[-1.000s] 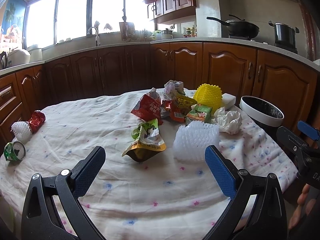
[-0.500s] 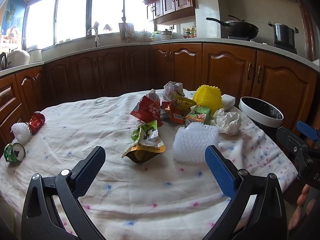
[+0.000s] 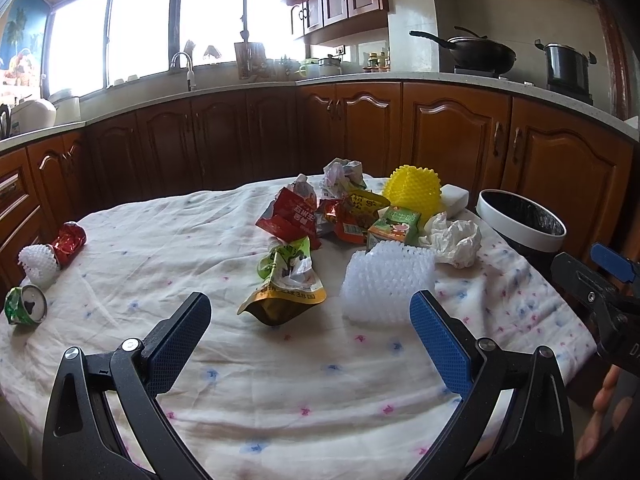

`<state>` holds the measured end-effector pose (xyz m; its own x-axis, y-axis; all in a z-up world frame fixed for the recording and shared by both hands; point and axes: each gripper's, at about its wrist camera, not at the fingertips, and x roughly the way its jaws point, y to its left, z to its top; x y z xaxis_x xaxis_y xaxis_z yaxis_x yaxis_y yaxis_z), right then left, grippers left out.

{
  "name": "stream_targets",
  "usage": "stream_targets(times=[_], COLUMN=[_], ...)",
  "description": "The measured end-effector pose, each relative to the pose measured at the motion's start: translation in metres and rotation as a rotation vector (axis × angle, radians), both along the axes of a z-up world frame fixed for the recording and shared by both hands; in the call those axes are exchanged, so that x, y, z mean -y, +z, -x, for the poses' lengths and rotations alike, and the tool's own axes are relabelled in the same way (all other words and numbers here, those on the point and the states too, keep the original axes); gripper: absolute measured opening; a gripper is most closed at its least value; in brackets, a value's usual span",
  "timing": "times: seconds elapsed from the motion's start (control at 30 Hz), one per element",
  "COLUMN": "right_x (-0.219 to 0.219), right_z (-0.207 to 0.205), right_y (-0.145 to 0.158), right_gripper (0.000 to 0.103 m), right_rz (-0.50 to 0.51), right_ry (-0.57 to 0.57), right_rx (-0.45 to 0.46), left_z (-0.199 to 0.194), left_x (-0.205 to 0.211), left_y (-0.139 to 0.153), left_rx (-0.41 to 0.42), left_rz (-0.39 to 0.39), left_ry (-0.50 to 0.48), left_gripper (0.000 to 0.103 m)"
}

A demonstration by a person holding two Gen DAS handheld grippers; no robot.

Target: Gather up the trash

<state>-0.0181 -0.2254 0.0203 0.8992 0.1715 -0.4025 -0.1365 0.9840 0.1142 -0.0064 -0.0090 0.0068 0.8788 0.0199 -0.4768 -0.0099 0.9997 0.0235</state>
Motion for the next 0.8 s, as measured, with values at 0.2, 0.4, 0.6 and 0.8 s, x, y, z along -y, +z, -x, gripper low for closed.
stream_targets(times=[0.2,0.4,0.6,0.8], right_x=[0.003,0.011,0.021,0.027], right_z=[-0.005,-0.017,-0.032,-0.055], right_y=[-0.001,-0.005,-0.003,-0.004], right_gripper=[0.103,0.103,0.103,0.102], right_rz=[-0.011,-0.036,-0.073,-0.110], right_ry=[0.006,0.012,0.021,0.044], right_rx=[-0.012,-0.050,-0.085,-0.139], left_z=[-0.004,-0.013,-0.029,-0.045], left_x=[0.001,0.004,0.010,0.018], left_y=[-0.002,-0.003,-0.004,0.001], left_rx=[-0.012,-0.048,-0.092,-0.106], left_rz=[0.004,0.020,0.043,0.036], left_ry=[-0.008,-0.047,-0.096,-0.140], left_gripper=[0.102,0.102,0.102,0.102])
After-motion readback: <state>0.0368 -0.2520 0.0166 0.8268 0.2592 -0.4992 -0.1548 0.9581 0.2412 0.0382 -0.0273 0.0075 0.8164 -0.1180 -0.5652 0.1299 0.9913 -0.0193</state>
